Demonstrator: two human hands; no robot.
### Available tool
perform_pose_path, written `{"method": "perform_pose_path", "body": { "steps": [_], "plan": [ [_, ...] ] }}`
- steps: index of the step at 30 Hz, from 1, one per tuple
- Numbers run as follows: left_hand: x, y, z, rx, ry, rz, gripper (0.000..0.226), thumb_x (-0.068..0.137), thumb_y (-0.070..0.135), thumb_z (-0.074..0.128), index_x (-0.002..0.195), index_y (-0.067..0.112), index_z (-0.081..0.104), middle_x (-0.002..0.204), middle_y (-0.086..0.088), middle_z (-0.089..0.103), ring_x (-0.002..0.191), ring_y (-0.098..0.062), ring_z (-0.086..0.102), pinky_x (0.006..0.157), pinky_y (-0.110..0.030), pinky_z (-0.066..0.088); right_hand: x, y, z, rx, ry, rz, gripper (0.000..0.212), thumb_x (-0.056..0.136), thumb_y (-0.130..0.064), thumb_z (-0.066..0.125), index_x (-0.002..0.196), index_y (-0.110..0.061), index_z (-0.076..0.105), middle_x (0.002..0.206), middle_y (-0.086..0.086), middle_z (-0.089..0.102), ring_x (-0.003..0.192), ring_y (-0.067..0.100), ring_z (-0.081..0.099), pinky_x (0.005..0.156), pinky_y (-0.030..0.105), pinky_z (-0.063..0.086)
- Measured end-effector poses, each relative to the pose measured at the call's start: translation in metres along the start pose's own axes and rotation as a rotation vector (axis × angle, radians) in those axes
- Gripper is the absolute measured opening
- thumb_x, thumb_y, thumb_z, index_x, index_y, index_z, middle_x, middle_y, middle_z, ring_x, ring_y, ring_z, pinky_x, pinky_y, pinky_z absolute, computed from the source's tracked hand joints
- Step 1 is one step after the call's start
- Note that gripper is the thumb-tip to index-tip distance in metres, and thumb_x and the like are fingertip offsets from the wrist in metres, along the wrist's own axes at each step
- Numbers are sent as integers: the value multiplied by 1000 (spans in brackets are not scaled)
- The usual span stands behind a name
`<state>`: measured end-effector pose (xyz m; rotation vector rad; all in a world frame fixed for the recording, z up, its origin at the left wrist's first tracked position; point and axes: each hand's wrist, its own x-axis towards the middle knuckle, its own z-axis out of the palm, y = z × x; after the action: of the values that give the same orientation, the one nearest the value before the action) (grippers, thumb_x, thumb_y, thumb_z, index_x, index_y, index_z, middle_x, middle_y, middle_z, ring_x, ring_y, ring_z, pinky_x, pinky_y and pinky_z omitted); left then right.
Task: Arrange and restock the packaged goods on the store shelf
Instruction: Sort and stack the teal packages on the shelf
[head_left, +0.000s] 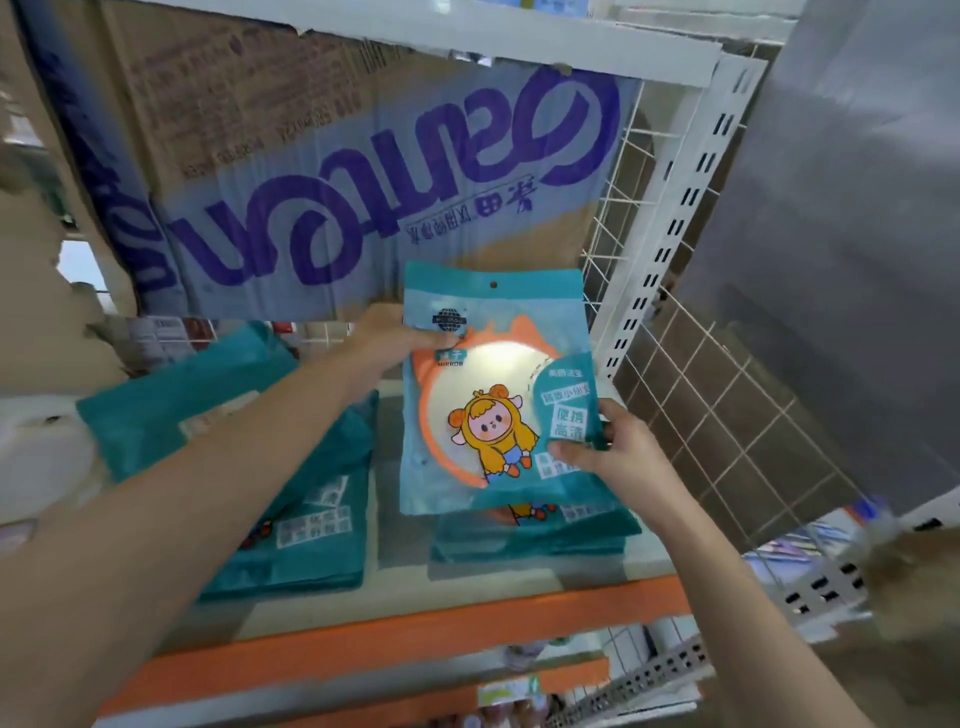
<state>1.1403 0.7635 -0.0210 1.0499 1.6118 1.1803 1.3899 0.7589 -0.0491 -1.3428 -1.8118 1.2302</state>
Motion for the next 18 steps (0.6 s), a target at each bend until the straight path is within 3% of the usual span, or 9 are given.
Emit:
{"method": "perform_pose_path", "body": {
  "steps": [2, 5, 12, 16, 18],
  "plan": [
    [4, -10, 14, 4, 10, -41, 45, 74, 11, 74, 117, 9, 61, 115, -1, 65, 96, -15, 61, 65, -17, 44, 4, 10, -7, -51, -29, 32, 35, 77, -18, 74, 105, -24, 54, 98, -7, 64, 93, 16, 64, 82, 37, 53],
    [6, -23, 33, 12, 69, -105, 48, 69, 7, 75, 114, 9, 58, 113, -5, 64, 103, -19, 59, 76, -22, 45, 8, 24, -17, -113, -98, 56, 35, 78, -20, 73, 109, -20, 58, 93, -13, 63, 84, 3, 62, 68, 20, 49],
    [7, -32, 62, 177, 224, -82, 53, 67, 7, 76, 115, 9, 56, 111, -3, 61, 102, -18, 56, 87, -29, 45, 18, 46, -31, -255, -232, 38, 23, 80, -34, 71, 98, -31, 57, 85, -20, 59, 75, -9, 53, 61, 15, 41],
    [1, -39, 67, 178, 290, -96, 39, 67, 5, 77, 99, 14, 57, 103, 0, 59, 93, -13, 55, 84, -25, 44, 18, 50, -32, -340, -255, -14, 26, 81, -40, 67, 100, -37, 49, 80, -27, 51, 72, -11, 48, 58, 14, 37],
    [-2, -42, 67, 188, 322, -98, 50, 67, 6, 78, 111, 9, 53, 107, -2, 58, 97, -15, 55, 86, -26, 44, 18, 51, -32, -380, -253, -8, 31, 81, -45, 66, 105, -36, 48, 85, -24, 53, 76, -4, 53, 63, 20, 41]
  ]
}}
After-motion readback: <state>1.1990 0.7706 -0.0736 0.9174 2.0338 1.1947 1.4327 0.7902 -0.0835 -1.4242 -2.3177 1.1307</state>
